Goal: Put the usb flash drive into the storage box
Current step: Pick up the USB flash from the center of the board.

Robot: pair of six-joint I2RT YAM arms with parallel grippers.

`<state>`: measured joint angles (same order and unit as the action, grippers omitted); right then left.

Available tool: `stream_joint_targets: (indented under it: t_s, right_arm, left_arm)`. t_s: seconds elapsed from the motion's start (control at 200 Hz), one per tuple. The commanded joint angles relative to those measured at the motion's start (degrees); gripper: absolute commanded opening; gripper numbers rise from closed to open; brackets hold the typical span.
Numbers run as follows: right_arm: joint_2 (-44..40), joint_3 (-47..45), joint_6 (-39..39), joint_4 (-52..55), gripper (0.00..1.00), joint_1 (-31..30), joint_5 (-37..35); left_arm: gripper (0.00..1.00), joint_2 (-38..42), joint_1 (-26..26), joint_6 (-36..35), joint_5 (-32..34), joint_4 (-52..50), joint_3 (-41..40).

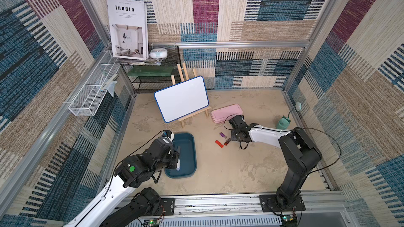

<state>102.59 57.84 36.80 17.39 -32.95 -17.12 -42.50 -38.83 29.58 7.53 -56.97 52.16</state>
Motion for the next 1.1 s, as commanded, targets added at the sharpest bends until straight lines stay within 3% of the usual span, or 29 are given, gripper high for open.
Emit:
stream_joint_targets:
  t_s: [0.0,0.351,0.586,0.821,1.097]
  right_arm:
    - [0.2,-0.2,-0.4,6.2,0.1,-0.1,4.6]
    - [-7.1,3.3,-0.8,10.6,0.09,-2.4,6.6]
    - [-9.8,9.6,2.6,12.2,0.09,-11.3,9.0]
    - [-3.4,20.7,5.3,11.2,0.08,-20.9,11.0]
    - [11.2,35.2,6.0,12.9,0.08,-28.1,11.5]
  left_arm:
    - [0.4,-0.1,0.0,-0.4,0.2,0.6,0.0]
    - [0.4,0.0,0.0,-0.1,0.5,0.6,0.0]
    - [0.4,1.2,0.1,0.3,1.7,0.5,0.0]
    - [0.4,2.3,0.1,0.9,3.1,0.2,0.0]
    - [0.4,3.5,0.2,1.2,3.8,0.0,0.0]
